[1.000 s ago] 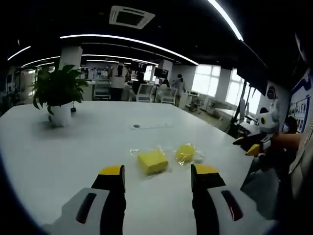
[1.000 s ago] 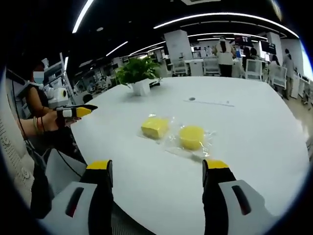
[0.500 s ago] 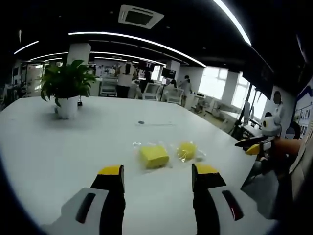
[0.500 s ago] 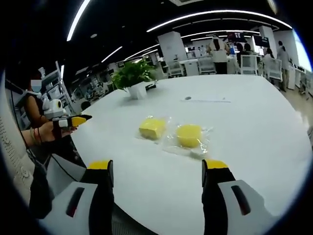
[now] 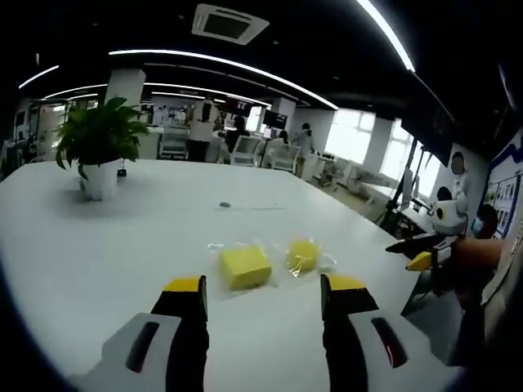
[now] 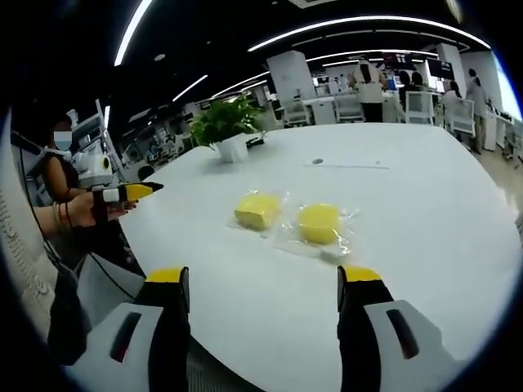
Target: Compare the silicone blocks by pressing each to a similar depth, holding the contact briefly, and releasing to observe deformation and rebound differences across the visible hardness samples.
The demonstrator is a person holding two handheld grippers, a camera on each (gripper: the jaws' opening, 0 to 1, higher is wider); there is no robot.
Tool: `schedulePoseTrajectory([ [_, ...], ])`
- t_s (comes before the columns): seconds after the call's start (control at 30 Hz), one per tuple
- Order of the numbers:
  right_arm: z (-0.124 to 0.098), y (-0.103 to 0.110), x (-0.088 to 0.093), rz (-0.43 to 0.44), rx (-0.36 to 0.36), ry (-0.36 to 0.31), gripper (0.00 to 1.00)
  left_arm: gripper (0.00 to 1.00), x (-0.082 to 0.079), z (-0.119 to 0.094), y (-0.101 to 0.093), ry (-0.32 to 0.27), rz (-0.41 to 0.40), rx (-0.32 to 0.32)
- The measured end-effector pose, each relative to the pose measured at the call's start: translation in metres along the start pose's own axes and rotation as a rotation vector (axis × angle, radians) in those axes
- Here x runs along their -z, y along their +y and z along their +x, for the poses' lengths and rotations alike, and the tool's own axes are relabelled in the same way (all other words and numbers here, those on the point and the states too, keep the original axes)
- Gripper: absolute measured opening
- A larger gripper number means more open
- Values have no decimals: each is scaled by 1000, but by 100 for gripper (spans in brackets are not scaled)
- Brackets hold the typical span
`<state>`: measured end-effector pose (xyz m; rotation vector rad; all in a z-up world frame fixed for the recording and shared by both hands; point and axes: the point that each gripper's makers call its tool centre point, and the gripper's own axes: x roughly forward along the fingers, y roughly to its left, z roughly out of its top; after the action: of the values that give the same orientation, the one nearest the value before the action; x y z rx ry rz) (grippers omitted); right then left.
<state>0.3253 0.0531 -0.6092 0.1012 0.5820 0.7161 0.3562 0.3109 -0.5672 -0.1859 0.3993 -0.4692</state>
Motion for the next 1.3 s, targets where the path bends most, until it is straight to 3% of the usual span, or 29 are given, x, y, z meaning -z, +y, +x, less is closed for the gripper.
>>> schedulePoseTrajectory([
  [0.4, 3, 2, -11, 7, -37, -21, 68, 53, -10, 41, -28, 17, -25, 104],
  [0.67, 4, 2, -1, 9, -46, 7, 67, 52, -16, 71, -43, 43, 3, 171],
  [0.97, 10, -4, 17, 27, -53, 57, 66, 52, -11, 104, -46, 90, -12, 205],
  [1.07, 10, -8, 17, 41, -52, 53, 66, 53, -6, 120, -46, 132, 13, 215],
  [1.3, 14, -15, 19, 44, -57, 75, 65, 53, -15, 150, -50, 136, 7, 244],
])
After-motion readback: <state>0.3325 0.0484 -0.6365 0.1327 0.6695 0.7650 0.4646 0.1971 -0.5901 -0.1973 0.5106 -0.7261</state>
